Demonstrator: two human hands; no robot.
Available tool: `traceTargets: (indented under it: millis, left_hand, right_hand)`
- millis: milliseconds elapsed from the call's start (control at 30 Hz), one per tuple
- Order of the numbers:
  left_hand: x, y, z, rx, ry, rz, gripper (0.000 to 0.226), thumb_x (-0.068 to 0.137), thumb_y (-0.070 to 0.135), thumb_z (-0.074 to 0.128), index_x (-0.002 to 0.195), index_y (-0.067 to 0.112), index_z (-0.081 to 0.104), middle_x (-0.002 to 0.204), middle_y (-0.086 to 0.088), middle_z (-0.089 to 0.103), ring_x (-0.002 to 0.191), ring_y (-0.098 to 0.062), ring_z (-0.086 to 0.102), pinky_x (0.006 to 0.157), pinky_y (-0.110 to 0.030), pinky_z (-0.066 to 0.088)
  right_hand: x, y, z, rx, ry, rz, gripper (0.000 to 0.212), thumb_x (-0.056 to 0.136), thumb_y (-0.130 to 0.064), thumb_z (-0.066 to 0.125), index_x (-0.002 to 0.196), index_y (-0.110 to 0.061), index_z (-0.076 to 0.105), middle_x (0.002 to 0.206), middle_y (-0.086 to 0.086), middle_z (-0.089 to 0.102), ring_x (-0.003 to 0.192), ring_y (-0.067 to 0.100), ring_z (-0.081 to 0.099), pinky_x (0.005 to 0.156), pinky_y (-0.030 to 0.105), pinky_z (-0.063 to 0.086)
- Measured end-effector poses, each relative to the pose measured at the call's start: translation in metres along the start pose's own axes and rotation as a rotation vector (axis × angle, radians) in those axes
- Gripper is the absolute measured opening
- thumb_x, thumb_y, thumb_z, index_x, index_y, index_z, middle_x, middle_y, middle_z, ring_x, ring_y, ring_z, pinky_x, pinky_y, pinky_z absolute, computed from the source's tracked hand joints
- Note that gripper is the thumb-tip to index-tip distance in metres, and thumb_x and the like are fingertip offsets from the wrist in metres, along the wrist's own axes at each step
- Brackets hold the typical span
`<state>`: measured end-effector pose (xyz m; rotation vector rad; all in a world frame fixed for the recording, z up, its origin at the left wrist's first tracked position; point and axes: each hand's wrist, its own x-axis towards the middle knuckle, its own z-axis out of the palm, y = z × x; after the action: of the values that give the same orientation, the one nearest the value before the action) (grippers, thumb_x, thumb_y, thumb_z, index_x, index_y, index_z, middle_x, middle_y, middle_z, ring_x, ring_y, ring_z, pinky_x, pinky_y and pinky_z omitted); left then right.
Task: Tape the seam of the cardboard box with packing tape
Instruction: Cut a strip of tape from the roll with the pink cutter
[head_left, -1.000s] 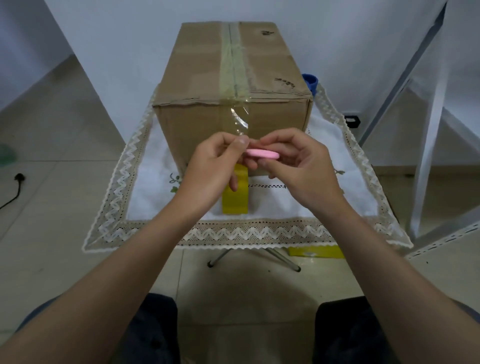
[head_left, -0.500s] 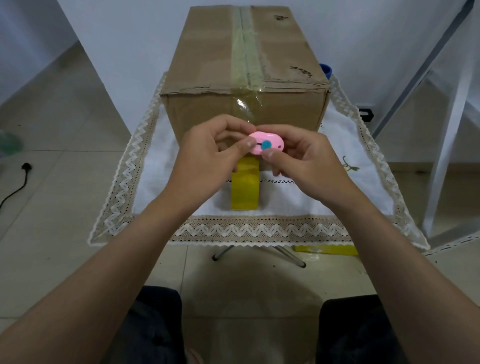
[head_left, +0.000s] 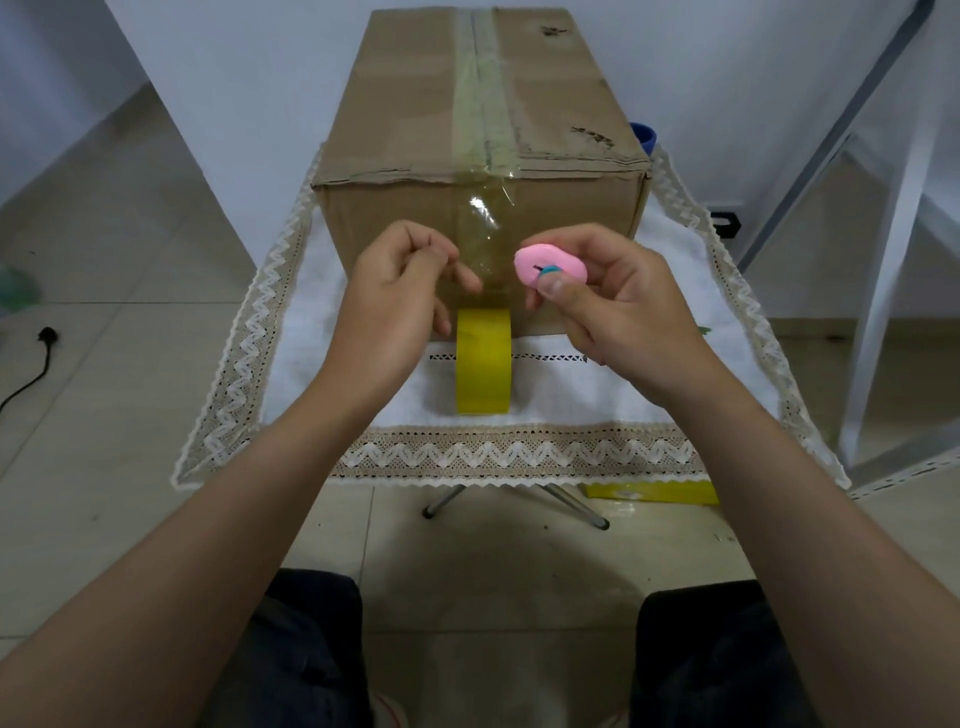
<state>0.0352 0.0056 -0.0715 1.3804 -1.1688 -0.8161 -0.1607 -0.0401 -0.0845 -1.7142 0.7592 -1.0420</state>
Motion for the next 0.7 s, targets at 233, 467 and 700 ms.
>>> traceTargets:
  millis: [233,467,700]
  left_hand:
    - [0.001,-0.008,-0.001,0.184,-0.052,-0.076,0.027,0.099,0.001,0.045,0.09,0.02,0.062,0.077,0.006,0.069,0.05,-0.003,0.051,0.05,-0.015,0.043]
    - [0.005,-0.014,0.0,0.314,-0.117,-0.285,0.011,0.098,0.026,0.059,0.105,0.029,0.052,0.1,0.0,0.066,0.087,-0.019,0.065,0.076,-0.039,0.049]
    - [-0.008,-0.022,0.002,0.05,-0.291,-0.324,0.053,0.096,0.009,0.071,0.14,0.023,0.046,0.095,0.0,0.078,0.088,-0.013,0.075,0.083,-0.032,0.061]
  right_hand:
    - [0.002,0.007,-0.003,-0.076,0.112,-0.034,0.01,0.098,-0.016,0.068,0.097,-0.025,0.065,0.075,-0.019,0.063,0.059,-0.001,0.052,0.055,0.012,0.038]
    - [0.002,0.011,-0.005,-0.343,0.141,-0.088,0.009,0.093,-0.02,0.076,0.093,-0.023,0.067,0.081,-0.011,0.068,0.065,0.004,0.053,0.059,0.019,0.039]
    - [0.01,0.019,-0.002,-0.624,-0.003,-0.185,0.017,0.091,-0.036,0.074,0.1,-0.021,0.073,0.084,-0.006,0.074,0.067,0.014,0.06,0.058,0.043,0.049]
